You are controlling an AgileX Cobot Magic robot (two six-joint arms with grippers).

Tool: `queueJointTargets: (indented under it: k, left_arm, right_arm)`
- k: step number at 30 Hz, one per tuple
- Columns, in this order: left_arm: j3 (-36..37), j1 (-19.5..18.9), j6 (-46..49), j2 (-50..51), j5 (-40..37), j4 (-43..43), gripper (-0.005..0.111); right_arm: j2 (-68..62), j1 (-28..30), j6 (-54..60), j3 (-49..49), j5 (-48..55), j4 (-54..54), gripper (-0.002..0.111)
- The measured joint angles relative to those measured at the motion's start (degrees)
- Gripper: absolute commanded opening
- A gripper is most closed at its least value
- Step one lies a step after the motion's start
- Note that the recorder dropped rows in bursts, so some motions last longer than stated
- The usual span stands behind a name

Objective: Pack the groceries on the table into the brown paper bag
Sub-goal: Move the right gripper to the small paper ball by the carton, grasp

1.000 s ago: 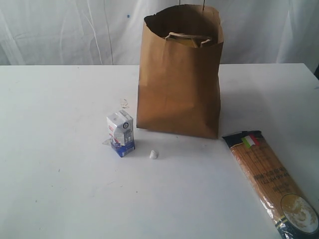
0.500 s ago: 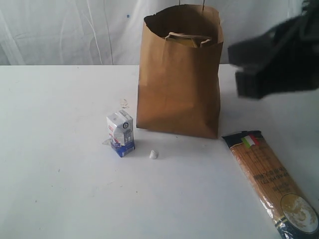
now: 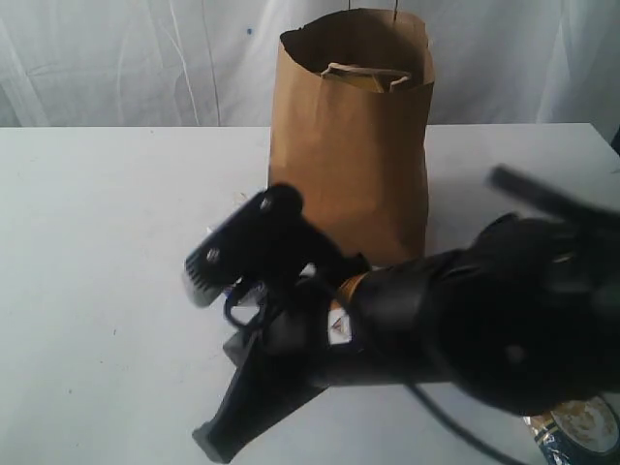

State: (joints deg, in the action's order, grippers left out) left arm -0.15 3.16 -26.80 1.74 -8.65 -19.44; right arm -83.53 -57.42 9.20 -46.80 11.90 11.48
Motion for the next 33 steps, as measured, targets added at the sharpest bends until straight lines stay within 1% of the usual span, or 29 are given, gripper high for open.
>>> queueJointTargets:
  k: [5, 7, 12, 14, 16, 19, 22, 24, 27, 29, 33]
  left_arm:
    - [0.0, 0.0, 0.0, 0.0, 0.0, 0.0, 0.0]
    - [0.0, 0.0, 0.0, 0.0, 0.0, 0.0, 0.0]
    - [0.0, 0.0, 0.0, 0.0, 0.0, 0.0, 0.0]
    - [0.0, 0.0, 0.0, 0.0, 0.0, 0.0, 0.0]
    - [0.0, 0.0, 0.0, 0.0, 0.0, 0.0, 0.0]
    - [0.0, 0.0, 0.0, 0.0, 0.0, 0.0, 0.0]
    - [0.0, 0.0, 0.0, 0.0, 0.0, 0.0, 0.0]
    - [0.0, 0.0, 0.0, 0.0, 0.0, 0.0, 0.0]
    - [0.0, 0.0, 0.0, 0.0, 0.0, 0.0, 0.0]
    - [0.0, 0.0, 0.0, 0.0, 0.0, 0.0, 0.0]
    - [0.0, 0.0, 0.0, 0.0, 0.0, 0.0, 0.0]
  right_arm:
    - [-10.47, 0.61, -2.28, -0.26, -2.49, 0.0, 0.0]
    - [-12.65, 2.38, -4.48, -1.6, -2.75, 0.0, 0.0]
    - [-15.93, 8.95, -9.9, -6.8, -2.83, -0.1, 0.0]
    - [-17.84, 11.17, -10.75, -9.17, 0.05, -0.1, 0.004]
    - [-19.42, 12.16, -10.28, -10.97, 4.26, -0.1, 0.01]
    - [-20.81, 12.5, -9.2, -12.83, 9.04, -0.86, 0.022]
    - [-20.91, 12.5, -8.75, -14.45, 8.96, -1.29, 0.032]
    - [-20.91, 12.5, -8.64, -15.31, 7.12, -1.55, 0.037]
    - [-21.47, 13.05, -9.88, -15.93, 2.26, -1.66, 0.038]
    - [-22.46, 14.49, -11.37, -15.96, -0.37, -1.76, 0.038]
    - [-23.43, 18.71, -14.68, -16.31, 0.43, -1.76, 0.038]
